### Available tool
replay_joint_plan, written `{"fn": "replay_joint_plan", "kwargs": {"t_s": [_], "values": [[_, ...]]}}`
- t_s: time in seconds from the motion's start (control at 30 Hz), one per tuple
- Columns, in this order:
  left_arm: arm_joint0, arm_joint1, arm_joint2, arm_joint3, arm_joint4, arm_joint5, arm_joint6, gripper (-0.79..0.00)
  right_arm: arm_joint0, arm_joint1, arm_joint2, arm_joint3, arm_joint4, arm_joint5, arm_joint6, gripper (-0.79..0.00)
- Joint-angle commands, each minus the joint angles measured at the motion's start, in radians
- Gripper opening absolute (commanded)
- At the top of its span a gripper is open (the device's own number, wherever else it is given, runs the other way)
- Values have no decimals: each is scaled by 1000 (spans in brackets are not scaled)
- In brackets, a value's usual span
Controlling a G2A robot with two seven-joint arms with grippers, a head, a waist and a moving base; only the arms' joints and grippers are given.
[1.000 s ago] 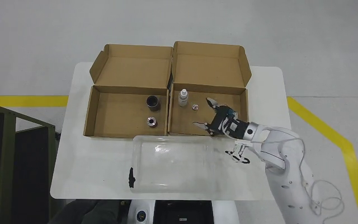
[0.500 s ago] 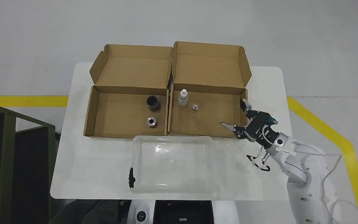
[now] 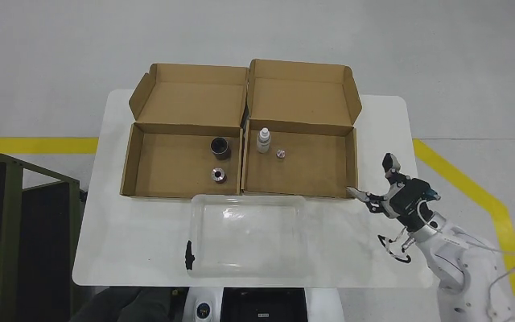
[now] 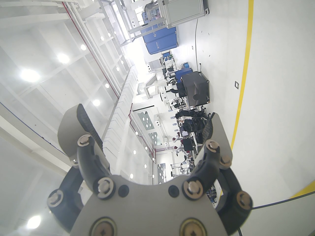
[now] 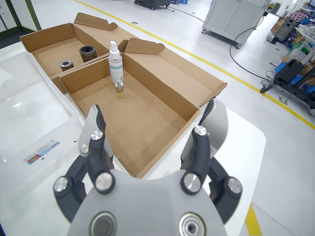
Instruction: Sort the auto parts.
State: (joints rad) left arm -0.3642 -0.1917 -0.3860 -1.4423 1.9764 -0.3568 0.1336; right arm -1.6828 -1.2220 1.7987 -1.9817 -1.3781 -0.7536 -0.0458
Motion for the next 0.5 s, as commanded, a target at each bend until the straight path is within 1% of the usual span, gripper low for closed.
{"fn": "replay_joint_plan", "kwargs": {"t_s": [0.0,0.47], "values": [[0,0,0,0,0,0,0,0,-10,2,9,-1,3,4,-7,0],[0,0,0,0,0,0,0,0,-60,16,66,-9,17,-1,-50,0]]}}
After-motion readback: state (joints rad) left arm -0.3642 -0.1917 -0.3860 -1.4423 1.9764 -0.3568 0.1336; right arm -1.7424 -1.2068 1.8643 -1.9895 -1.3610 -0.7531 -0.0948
